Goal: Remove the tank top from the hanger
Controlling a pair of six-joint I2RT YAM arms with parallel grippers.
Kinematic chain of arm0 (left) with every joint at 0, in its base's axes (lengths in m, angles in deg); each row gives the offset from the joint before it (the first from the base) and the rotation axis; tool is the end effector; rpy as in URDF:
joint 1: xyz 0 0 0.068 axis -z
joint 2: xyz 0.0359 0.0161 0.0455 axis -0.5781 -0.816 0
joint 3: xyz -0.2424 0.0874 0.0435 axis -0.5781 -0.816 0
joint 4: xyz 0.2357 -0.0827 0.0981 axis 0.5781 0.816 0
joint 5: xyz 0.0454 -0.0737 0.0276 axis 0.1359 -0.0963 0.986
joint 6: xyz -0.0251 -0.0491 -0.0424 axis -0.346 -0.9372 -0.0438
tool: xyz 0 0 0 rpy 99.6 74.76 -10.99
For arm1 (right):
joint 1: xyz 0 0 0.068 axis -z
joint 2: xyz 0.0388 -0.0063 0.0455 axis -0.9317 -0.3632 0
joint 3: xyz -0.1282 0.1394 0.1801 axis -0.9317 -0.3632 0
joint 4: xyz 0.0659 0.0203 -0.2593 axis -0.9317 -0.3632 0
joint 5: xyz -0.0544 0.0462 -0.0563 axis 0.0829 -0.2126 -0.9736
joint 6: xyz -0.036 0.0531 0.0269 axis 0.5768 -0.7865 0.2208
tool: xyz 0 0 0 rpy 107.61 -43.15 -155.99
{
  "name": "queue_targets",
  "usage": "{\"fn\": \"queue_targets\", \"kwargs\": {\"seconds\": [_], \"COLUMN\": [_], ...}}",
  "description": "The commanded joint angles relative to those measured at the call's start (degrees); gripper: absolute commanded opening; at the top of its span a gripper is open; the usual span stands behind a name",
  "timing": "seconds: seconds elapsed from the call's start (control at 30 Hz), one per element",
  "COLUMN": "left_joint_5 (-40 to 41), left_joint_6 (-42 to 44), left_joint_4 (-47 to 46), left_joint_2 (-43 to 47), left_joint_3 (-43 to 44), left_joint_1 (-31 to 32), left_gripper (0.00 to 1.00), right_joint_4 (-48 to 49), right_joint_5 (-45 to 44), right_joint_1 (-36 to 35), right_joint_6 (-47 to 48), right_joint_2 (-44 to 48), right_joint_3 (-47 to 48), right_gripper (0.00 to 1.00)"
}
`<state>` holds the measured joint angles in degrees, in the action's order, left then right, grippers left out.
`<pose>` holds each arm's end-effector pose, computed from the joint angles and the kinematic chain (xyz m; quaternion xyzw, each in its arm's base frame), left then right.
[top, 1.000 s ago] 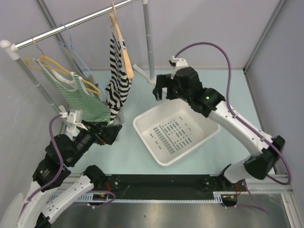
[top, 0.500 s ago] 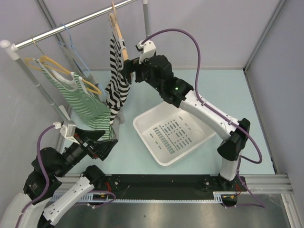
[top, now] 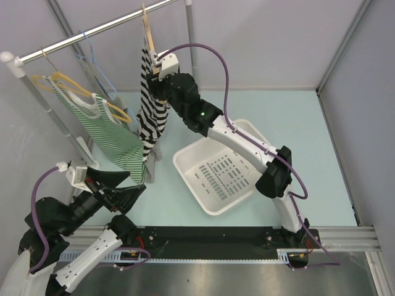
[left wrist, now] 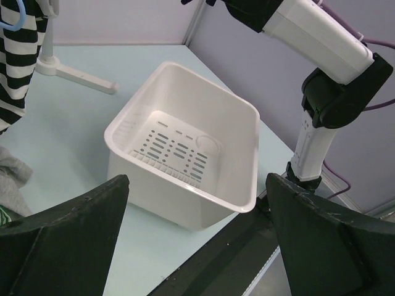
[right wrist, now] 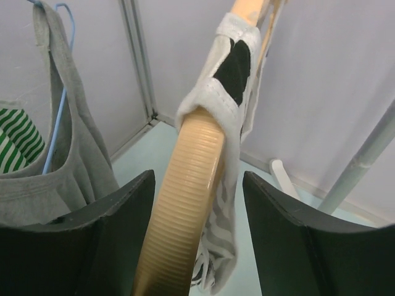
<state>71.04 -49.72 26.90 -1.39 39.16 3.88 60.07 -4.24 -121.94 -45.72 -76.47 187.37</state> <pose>0.0231 -0.0237 0.3905 0.1067 0.6910 -0.4010 0.5919 0.3268 0.4068 0.4336 -0.2118 0.6487 0.2050 0.7016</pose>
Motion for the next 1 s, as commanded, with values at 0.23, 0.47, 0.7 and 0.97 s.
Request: {"fn": "queue_targets", "kwargs": {"seconds": [0.23,0.47,0.7,0.97], "left_joint_5": [-3.23,-5.17,-6.31,-5.61], "left_joint_6": [0.73,-0.58,-0.32,-0.41], "left_joint_4": [0.36,-1.48,-2.36,-3.59], "left_joint_2": [-5.28,-6.51,-8.70,-10.90], "left_joint_3": [5.85,6.65,7.96,8.84], "left_joint_1": [-0.27,-0.35,-0.26,-0.35], "left_gripper": [0.93,0.91,0.91,0.91], "right_joint_4": [11.58,16.15,23.27,23.80], "right_joint_5": [-7.18,-6.31,-3.50,-2.44], "right_joint_1": [-0.38,-0.82,-0.91,-1.26], "right_joint_6": [3.28,5.56,6.53,7.76], "right_joint_2": [0.95,3.32,9.11,12.02], "right_joint_3": [1.58,-0.52,-9.04,-10.19], "right_gripper": [0.19,0.00,0.00,0.00]}}
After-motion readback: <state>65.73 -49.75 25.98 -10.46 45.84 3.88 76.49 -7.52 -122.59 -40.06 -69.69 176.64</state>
